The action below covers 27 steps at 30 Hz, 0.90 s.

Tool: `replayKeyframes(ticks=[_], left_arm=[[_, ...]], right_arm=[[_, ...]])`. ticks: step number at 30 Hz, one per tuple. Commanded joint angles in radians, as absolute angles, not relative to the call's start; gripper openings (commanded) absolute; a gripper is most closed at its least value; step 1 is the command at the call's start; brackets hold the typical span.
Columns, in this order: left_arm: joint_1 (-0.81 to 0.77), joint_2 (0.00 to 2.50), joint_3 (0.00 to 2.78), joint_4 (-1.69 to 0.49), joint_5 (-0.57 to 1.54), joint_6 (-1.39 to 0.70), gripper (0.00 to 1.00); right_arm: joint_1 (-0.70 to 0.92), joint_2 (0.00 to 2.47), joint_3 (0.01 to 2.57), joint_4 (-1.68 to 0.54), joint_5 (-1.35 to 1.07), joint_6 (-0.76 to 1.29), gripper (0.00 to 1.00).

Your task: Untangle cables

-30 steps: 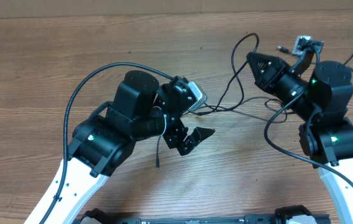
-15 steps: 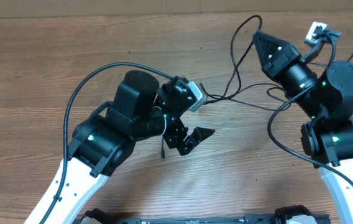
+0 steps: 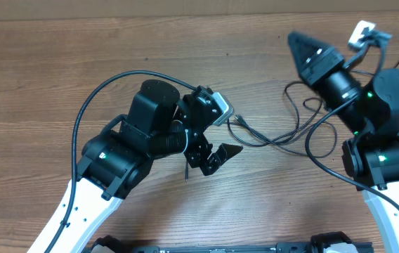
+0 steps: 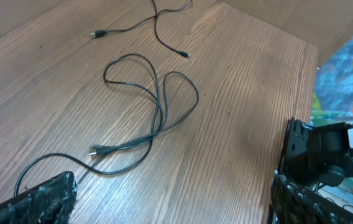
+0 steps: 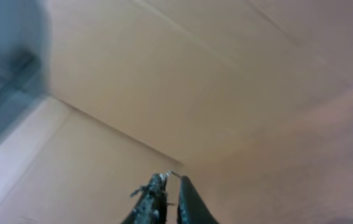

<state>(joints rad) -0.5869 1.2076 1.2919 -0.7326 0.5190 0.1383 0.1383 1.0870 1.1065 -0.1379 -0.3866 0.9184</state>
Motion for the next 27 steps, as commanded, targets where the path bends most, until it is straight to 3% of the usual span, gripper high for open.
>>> replayKeyframes(ticks=[1,5,9,10,15,18,27], left_arm=[[-0.583,1.216,1.310,-0.730,0.513,0.150,0.99],[-0.583,1.216,1.310,-0.730,0.513,0.150,1.00],[-0.583,1.216,1.310,-0.730,0.513,0.150,0.99],[-0.583,1.216,1.310,-0.730,0.513,0.150,1.00],[-0.583,1.216,1.310,-0.730,0.513,0.150,1.00],[-0.583,1.216,1.310,-0.730,0.513,0.150,1.00],[-0.583,1.216,1.310,-0.730,0.513,0.150,1.00]], right_arm=[[0.140,1.110,1.121,-0.304,-0.293,0.730,0.18],[0.140,1.174,1.121,-0.484,-0.095,0.622,0.41],[0.140,1.286,1.121,-0.556,0.061,0.565,0.82],[0.140,1.324,1.121,-0.557,0.067,0.534,0.88],[0.139,1.502,1.121,-0.552,0.067,0.500,0.92],[0.139,1.615,1.121,-0.546,0.067,0.478,0.99],[0.139,1.808,1.121,-0.495,0.184,0.364,1.00]])
